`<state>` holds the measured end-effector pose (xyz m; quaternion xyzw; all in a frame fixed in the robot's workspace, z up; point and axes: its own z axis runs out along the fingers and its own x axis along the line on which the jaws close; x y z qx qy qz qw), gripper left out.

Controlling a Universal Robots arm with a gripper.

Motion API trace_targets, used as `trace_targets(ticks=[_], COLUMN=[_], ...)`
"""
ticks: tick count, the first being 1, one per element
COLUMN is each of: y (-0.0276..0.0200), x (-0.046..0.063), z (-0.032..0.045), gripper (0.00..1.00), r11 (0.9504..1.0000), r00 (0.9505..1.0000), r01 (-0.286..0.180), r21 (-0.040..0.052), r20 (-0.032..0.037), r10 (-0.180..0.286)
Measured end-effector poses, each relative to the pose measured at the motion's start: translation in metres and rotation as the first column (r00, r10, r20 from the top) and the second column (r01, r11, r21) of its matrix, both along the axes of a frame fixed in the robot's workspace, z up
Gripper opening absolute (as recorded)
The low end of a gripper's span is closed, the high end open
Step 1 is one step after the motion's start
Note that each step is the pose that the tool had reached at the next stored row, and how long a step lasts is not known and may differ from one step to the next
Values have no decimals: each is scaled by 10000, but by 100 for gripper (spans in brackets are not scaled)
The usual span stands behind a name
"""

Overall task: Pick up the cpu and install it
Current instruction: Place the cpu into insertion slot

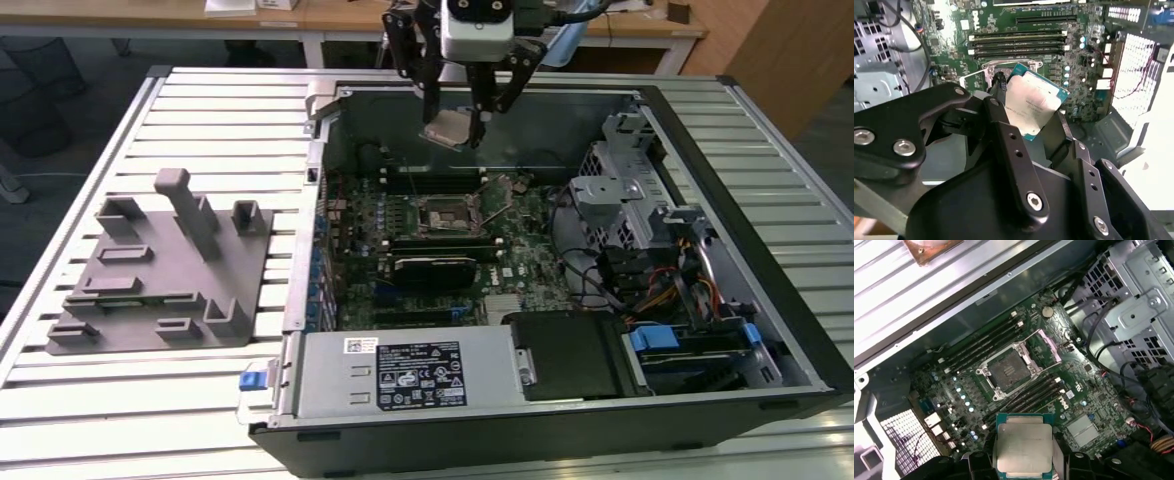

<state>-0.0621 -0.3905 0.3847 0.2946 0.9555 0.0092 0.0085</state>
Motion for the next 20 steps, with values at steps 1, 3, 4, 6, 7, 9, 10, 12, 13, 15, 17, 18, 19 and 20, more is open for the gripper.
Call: trace_targets(ticks=[1,3,4,6,7,9,10,12,13,15,17,18,19,20], y=[1,3,4,4,5,5,6,8,9,11,14,15,16,17], x=[0,0,0,0,0,0,0,0,0,0,0,0,0,0], z=[-1,-4,-5,-9,-11,-16,-18,-21,-23,-25,-28,-29,-31,-33], gripper=[53,53,53,53,53,53,53,53,53,53,53,53,53,53], r11=[9999,9991,9984,9960,9942,9899,9876,9830,9802,9747,9686,9654,9621,9584], r00=[9999,9991,9984,9960,9942,9899,9876,9830,9802,9747,9686,9654,9621,9584], r01=[139,417,562,898,1073,1421,1569,1834,1979,2237,2486,2608,2727,2856], r21=[1,0,0,1,0,0,0,1,1,1,0,0,1,1], r20=[0,0,0,1,0,0,0,0,0,0,0,0,0,0], r10=[-139,-417,-562,-898,-1073,-1421,-1569,-1834,-1979,-2237,-2486,-2608,-2727,-2856])
